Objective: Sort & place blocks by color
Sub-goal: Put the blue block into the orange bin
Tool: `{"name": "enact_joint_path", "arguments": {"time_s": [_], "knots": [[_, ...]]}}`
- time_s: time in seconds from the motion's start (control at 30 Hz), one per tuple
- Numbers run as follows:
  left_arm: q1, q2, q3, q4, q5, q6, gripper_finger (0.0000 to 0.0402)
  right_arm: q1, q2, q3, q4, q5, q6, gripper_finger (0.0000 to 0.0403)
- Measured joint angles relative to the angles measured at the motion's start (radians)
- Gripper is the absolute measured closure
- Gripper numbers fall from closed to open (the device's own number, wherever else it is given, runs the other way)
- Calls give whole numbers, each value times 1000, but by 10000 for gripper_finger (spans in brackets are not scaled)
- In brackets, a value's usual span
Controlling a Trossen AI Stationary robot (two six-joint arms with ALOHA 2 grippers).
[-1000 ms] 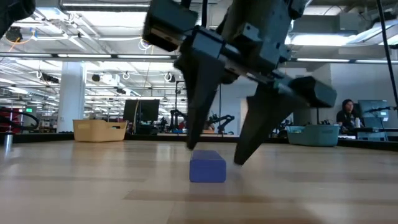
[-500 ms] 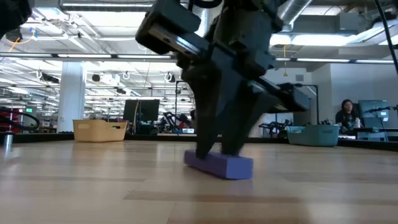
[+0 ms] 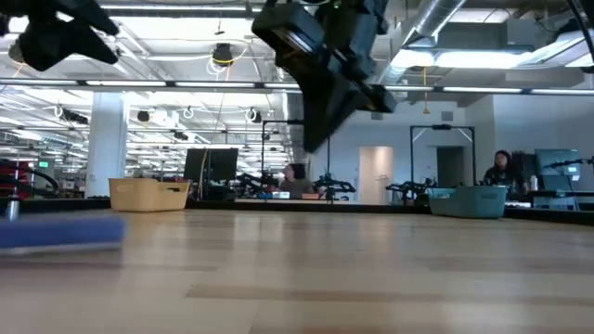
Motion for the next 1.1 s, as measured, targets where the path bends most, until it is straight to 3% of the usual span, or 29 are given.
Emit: {"name": "enact_joint_path", "arguments": {"time_s": [0.13, 0.23, 0.47, 0.73, 1.1], "knots": [[93, -107, 0, 0, 19, 3, 205, -55, -23, 3, 81, -31, -184, 363], [128, -190, 0, -2, 27, 55, 205, -61, -16, 2, 240, -89, -368, 343], [141, -306, 0, -6, 60, 125, 205, 12, 63, 15, 624, -86, -694, 254], [140, -263, -8, -12, 230, 152, 205, 113, 238, 84, 744, 15, -832, 152], [137, -122, -10, -25, 407, 193, 205, 125, 429, 209, 697, 19, -684, 146]]}}
